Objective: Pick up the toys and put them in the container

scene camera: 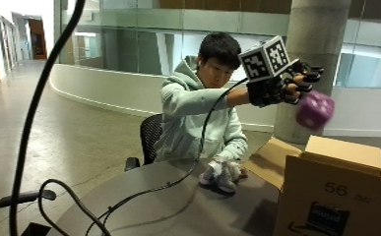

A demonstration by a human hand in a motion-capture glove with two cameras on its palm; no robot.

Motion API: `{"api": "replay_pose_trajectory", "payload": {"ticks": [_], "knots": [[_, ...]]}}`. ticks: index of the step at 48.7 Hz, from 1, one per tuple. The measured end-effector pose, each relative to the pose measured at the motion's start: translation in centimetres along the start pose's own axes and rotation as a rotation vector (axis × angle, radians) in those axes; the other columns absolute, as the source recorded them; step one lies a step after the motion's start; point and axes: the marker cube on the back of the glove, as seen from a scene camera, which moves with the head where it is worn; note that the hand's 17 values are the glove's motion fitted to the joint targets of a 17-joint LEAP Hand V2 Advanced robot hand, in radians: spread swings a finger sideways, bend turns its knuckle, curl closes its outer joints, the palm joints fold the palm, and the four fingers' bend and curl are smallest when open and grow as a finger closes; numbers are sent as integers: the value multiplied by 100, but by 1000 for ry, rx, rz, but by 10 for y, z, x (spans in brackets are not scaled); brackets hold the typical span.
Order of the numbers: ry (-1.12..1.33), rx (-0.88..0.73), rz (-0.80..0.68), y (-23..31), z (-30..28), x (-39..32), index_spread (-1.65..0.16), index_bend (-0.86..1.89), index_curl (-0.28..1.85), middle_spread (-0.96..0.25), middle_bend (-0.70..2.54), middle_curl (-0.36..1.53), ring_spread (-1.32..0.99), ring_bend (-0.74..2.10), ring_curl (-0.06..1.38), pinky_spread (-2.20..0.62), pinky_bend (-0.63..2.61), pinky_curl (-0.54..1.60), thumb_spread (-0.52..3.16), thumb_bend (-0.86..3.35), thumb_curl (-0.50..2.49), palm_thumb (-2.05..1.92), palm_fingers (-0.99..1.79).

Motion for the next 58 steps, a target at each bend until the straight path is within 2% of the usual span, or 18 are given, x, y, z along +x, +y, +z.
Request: {"api": "replay_pose_trajectory", "payload": {"ticks": [1, 2, 3, 9, 16, 28, 38, 48, 55, 58], "knots": [[3, -43, 9, -1, 6, 0, -28, 60, 71, -26, 83, 90, -37, 108, 78, -34, 127, 75, 94, 14, 85, 32, -66], [3, -79, 15, -2, 11, -1, -28, 52, 67, -21, 67, 84, -32, 92, 73, -29, 123, 73, 95, 5, 80, 19, -90], [0, -107, 17, -2, 16, -2, -28, 46, 63, -18, 58, 81, -29, 83, 71, -26, 119, 71, 97, 1, 77, 15, -90], [8, -171, -3, 5, 29, -1, -26, 18, 48, -7, 23, 65, -17, 41, 53, -12, 97, 59, 103, -4, 66, 5, -66], [35, -209, -29, 25, 23, 10, -25, 7, 38, -1, 8, 52, -9, 17, 43, -4, 80, 50, 108, -3, 57, 3, -49], [86, -296, -185, 100, -1, 21, -23, 10, 30, 3, 12, 40, -3, 13, 34, 1, 67, 43, 113, -2, 47, 3, -33], [163, -380, -340, 193, 24, 44, -25, 10, 27, -1, 15, 37, -5, 20, 32, 1, 63, 40, 115, -2, 42, 4, -14], [191, -571, -293, 244, 77, 96, -27, 14, 26, -4, 16, 36, -7, 20, 34, 1, 63, 39, 117, -2, 38, 5, -12], [247, -622, -268, 259, 109, 114, -28, 14, 27, -5, 15, 34, -6, 16, 31, 2, 65, 39, 118, -2, 36, 5, -16], [243, -623, -286, 259, 120, 119, -28, 15, 27, -6, 15, 33, -6, 19, 31, 3, 71, 41, 118, -1, 36, 7, -4]]}}
